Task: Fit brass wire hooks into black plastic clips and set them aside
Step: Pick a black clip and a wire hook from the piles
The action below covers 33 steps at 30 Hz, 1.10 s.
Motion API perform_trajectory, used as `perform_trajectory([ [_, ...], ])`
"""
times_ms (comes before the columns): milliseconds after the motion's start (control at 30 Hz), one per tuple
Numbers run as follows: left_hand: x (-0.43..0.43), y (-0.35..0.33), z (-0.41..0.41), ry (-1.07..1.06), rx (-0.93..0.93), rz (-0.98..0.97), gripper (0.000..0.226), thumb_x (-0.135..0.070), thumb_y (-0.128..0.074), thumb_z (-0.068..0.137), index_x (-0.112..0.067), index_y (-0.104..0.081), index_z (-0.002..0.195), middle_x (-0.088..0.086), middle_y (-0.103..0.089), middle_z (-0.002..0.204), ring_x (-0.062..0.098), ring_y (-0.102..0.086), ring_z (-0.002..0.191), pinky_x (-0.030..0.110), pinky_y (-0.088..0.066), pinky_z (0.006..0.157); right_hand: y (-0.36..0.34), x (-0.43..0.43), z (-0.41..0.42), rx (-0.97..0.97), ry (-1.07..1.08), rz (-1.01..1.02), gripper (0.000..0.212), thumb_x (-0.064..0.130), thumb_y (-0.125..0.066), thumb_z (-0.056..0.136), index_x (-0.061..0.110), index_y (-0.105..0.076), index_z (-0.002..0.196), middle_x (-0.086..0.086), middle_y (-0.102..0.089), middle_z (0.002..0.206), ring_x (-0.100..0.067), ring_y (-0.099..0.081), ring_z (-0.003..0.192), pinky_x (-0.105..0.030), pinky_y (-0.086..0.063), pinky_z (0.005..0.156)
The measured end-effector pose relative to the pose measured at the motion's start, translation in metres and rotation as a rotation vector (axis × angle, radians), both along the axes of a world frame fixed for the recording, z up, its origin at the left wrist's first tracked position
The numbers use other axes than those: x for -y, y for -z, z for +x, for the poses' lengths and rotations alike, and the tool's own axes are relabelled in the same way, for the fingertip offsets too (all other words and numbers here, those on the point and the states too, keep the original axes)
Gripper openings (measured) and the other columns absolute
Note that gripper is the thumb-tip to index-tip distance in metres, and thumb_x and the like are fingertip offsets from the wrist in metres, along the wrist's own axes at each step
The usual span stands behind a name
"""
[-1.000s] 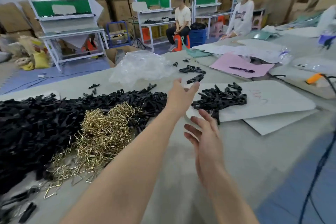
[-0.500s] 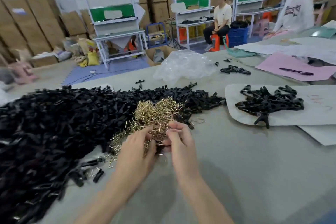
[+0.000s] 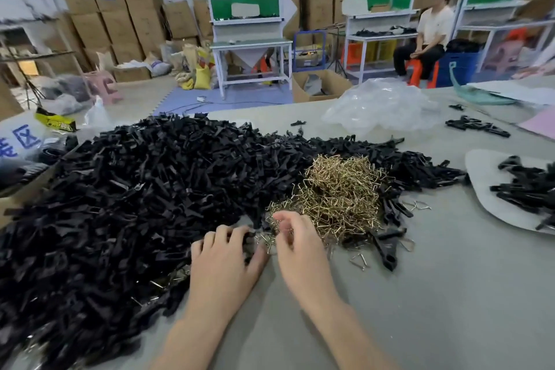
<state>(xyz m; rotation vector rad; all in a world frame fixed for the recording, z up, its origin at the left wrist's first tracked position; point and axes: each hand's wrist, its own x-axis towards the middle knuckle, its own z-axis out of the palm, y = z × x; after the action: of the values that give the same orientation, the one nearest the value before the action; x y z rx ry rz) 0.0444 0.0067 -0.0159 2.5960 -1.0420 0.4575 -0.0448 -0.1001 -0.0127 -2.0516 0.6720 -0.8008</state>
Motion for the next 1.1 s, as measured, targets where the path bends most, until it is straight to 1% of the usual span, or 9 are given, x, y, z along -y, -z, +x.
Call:
perform_trajectory([
  [133,-0.003,0.003,0.01,0.072,-0.004,-0.008,0.043,-0.054,-0.044,0.095,-0.022,-0.072,0.101,-0.003,-0.064,0.095,0.023,-0.061,0.091,0.04,-0.045,0.082,0.001,0.009,0.015,-0.187,0.044,-0.205,0.03,0.027,-0.047,0.105,0.03,-0.06,0.132,0.009,-0.052,0.123,-0.012,-0.064,0.083,-0.035,-0.053,0.077],
  [267,-0.007,0.001,0.011,0.181,0.04,0.034,0.053,-0.061,-0.033,0.091,-0.025,-0.072,0.099,-0.006,-0.064,0.092,0.02,-0.062,0.087,0.036,-0.046,0.079,0.008,0.012,0.017,-0.198,0.012,-0.233,0.028,0.027,-0.049,0.104,0.032,-0.064,0.126,0.016,-0.051,0.118,-0.001,-0.056,0.071,-0.023,-0.046,0.068],
  [333,-0.008,-0.001,0.01,0.218,0.058,0.047,0.053,-0.062,-0.035,0.089,-0.025,-0.071,0.099,-0.007,-0.064,0.09,0.019,-0.063,0.085,0.036,-0.045,0.078,0.007,0.011,0.016,-0.101,-0.017,-0.135,0.028,0.02,-0.052,0.102,0.032,-0.067,0.123,0.019,-0.052,0.112,0.002,-0.052,0.067,-0.018,-0.041,0.068],
  [400,-0.008,-0.002,0.009,0.226,0.005,-0.039,0.05,-0.062,-0.039,0.091,-0.025,-0.07,0.102,-0.009,-0.063,0.093,0.016,-0.062,0.083,0.035,-0.043,0.079,0.003,0.012,0.012,0.016,-0.019,-0.002,0.029,0.015,-0.052,0.102,0.032,-0.069,0.118,0.017,-0.056,0.11,0.002,-0.059,0.078,-0.019,-0.045,0.074],
  [533,-0.007,-0.01,0.007,0.182,-0.426,-0.529,0.025,-0.057,-0.055,0.09,-0.039,-0.061,0.106,-0.021,-0.054,0.105,0.001,-0.06,0.089,0.012,-0.045,0.078,-0.008,0.003,0.006,0.143,-0.167,0.54,0.025,0.019,-0.053,0.104,0.031,-0.075,0.106,0.002,-0.073,0.102,-0.009,-0.07,0.083,-0.027,-0.053,0.063],
  [633,-0.003,-0.017,0.0,0.141,-0.534,-0.728,0.01,-0.038,-0.063,0.093,-0.045,-0.057,0.096,-0.019,-0.057,0.103,-0.008,-0.057,0.097,0.002,-0.039,0.077,-0.014,-0.007,0.006,0.21,-0.391,0.831,0.026,0.017,-0.05,0.105,0.017,-0.076,0.112,-0.006,-0.077,0.107,-0.02,-0.073,0.093,-0.026,-0.056,0.066],
  [767,0.002,-0.016,-0.008,0.099,-0.662,-0.836,0.009,-0.032,-0.065,0.093,-0.04,-0.062,0.096,-0.014,-0.064,0.101,-0.002,-0.06,0.095,0.012,-0.047,0.077,-0.011,-0.01,0.011,0.312,-0.417,0.939,0.021,0.008,-0.059,0.099,0.011,-0.076,0.111,-0.014,-0.075,0.111,-0.024,-0.071,0.097,-0.027,-0.057,0.08],
  [900,0.005,-0.018,-0.011,0.111,-0.751,-0.901,0.017,-0.027,-0.064,0.095,-0.044,-0.065,0.099,-0.014,-0.068,0.104,0.001,-0.066,0.096,0.033,-0.057,0.083,-0.01,-0.009,0.011,0.337,-0.369,0.934,0.02,0.008,-0.068,0.092,0.02,-0.08,0.103,-0.006,-0.077,0.102,-0.018,-0.073,0.095,-0.025,-0.057,0.081],
  [1100,0.005,-0.017,-0.012,0.195,-0.634,-0.8,0.028,-0.017,-0.056,0.1,-0.037,-0.063,0.118,-0.018,-0.064,0.11,-0.005,-0.061,0.102,0.007,-0.045,0.081,-0.012,-0.004,0.014,0.372,-0.289,1.003,0.02,0.006,-0.066,0.094,0.019,-0.08,0.096,-0.007,-0.077,0.096,-0.017,-0.073,0.088,-0.033,-0.06,0.086],
])
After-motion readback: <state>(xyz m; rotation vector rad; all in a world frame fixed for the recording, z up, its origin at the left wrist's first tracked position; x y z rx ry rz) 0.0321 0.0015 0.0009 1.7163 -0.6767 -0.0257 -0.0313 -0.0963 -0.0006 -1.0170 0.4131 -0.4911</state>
